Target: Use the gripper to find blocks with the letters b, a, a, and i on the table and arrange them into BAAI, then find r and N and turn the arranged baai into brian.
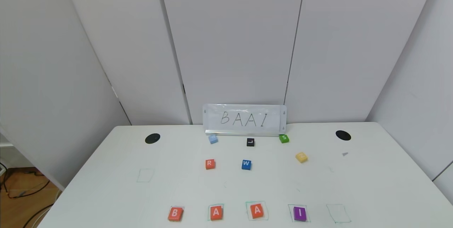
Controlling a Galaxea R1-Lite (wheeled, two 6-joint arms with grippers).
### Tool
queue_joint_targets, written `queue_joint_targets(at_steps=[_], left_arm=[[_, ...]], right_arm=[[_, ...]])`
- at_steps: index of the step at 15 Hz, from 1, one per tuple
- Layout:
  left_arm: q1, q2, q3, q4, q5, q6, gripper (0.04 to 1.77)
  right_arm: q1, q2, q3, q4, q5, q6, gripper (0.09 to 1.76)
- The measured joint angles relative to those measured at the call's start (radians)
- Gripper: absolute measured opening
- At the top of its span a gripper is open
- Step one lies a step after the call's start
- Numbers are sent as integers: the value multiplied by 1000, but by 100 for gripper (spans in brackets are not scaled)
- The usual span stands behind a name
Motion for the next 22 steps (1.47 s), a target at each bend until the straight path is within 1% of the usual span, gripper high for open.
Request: queue_joint_targets(at_steps=[1,2,3,5,6,7,9,11,13,14,15,16,17,18,20,21,22], left_arm=[[-1,-22,30,-14,34,-24,172],[-3,-38,46,-73,51,-32,172],[-3,-49,56,-160,60,-34,172],[-3,-60,87,-360,90,-35,172],[-3,-64,122,-479,112,-36,172],[-3,-64,167,-574,132,-36,172],[-3,-65,291,-765,172,-37,172],[-3,-65,447,-975,203,-33,172],[-3,-65,630,-1186,215,-27,172],[-3,-65,720,-1269,215,-20,172],[-3,-65,795,-1324,213,-3,172],[-3,-65,857,-1366,199,12,172],[-3,-65,888,-1366,175,21,172],[-3,-65,905,-1335,159,30,172],[-3,-65,916,-1301,129,32,172],[-4,-65,917,-1254,105,30,172],[-5,-65,907,-1202,102,17,172]], right_arm=[[0,0,9,-24,-1,14,171],[0,0,19,-79,-1,20,171],[0,0,28,-142,0,21,171],[0,0,66,-338,18,-2,171],[0,0,101,-441,33,-23,171],[0,0,147,-530,54,-42,171],[0,0,253,-695,108,-64,171],[0,0,366,-805,141,-75,171],[0,0,486,-869,149,-85,171],[0,0,543,-887,156,-86,171],[0,0,584,-888,178,-83,171],[0,0,606,-868,205,-84,171],[0,0,617,-821,232,-88,171],[0,0,623,-774,254,-89,171],[0,0,626,-770,264,-83,171],[0,0,627,-770,264,-82,171],[0,0,628,-770,264,-82,171]])
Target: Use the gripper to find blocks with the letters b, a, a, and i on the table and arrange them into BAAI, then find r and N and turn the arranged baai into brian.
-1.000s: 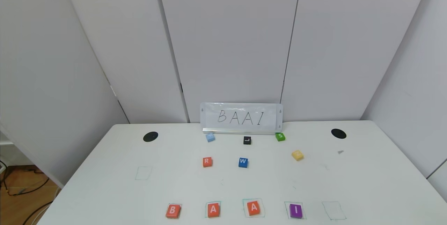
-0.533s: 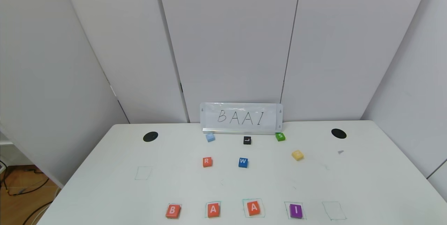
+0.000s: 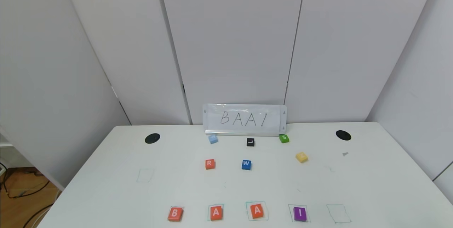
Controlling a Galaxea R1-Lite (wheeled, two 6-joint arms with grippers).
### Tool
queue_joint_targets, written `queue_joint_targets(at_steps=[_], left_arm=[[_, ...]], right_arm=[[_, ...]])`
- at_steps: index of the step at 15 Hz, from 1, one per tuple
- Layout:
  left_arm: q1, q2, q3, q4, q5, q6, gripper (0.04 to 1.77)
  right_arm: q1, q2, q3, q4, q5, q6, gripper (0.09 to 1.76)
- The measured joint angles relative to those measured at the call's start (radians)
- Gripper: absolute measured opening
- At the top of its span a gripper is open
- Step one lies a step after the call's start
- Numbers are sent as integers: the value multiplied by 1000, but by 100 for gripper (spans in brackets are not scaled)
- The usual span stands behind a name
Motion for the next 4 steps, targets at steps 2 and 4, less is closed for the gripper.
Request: queue_joint_targets(at_steps=[2,4], left_arm=[[0,0,-8,2,14,-37,172],[0,0,-9,1,24,-63,172]], right_arm=[[0,0,0,1,0,3,171],[0,0,0,2,-3,2,171]])
